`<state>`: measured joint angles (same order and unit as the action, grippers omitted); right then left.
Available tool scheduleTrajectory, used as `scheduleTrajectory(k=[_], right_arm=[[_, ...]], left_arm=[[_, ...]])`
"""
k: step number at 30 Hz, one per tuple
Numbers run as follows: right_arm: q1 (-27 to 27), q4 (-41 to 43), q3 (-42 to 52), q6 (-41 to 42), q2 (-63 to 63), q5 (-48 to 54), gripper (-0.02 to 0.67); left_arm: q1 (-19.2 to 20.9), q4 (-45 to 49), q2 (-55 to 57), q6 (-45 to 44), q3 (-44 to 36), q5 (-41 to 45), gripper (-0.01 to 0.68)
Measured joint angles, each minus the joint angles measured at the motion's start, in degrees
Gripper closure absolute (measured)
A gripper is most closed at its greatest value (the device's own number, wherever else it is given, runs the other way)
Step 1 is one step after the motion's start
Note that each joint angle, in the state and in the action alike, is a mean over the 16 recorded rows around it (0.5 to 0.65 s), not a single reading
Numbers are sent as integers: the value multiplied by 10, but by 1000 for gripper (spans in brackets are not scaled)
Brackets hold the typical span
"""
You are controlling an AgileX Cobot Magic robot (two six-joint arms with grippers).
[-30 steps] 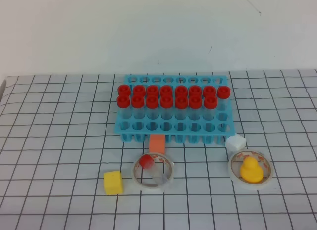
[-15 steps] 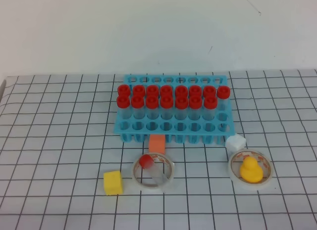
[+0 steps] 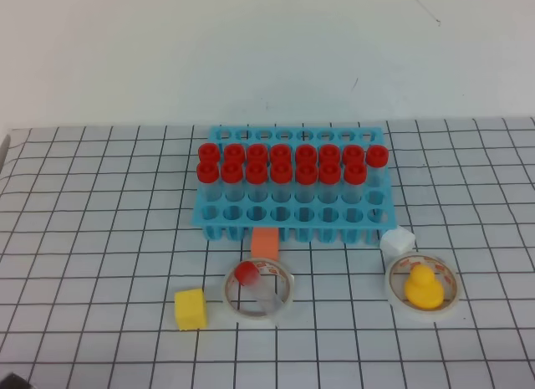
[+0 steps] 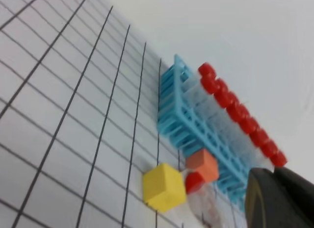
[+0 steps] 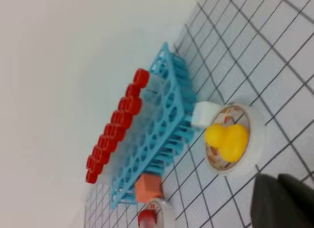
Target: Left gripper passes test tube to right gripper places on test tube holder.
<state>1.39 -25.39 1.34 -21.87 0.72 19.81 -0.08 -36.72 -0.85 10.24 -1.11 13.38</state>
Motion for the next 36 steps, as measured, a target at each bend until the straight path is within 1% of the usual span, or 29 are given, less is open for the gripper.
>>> scheduleTrajectory(k=[3,6,9,12,16,20,25,27,30,33,36], right_arm=[[0,-75,1,-6,0,-2,650],[0,-125,2,2,0,-7,650],[0,-143,2,26,0,-13,650],[0,-150,2,56,0,-19,650],[0,-159,2,91,0,-26,650],[0,-163,2,121,0,-30,650],[0,-164,2,142,0,-30,650],[0,-164,2,144,0,-30,650],[0,-164,2,146,0,-29,650],[0,-164,2,147,0,-29,650],[0,-164,2,147,0,-28,650]], left_arm=[[0,-47,1,3,1,-6,674],[0,-56,11,-16,12,6,674],[0,-48,38,-50,37,37,674],[0,-34,82,-102,78,85,674],[0,-6,175,-185,161,178,674],[0,31,299,-263,267,271,674],[-13,86,462,-324,395,343,674],[-32,120,526,-324,442,362,674],[-74,184,614,-299,503,383,674],[-129,253,690,-256,554,393,674],[-192,317,757,-206,602,402,674]])
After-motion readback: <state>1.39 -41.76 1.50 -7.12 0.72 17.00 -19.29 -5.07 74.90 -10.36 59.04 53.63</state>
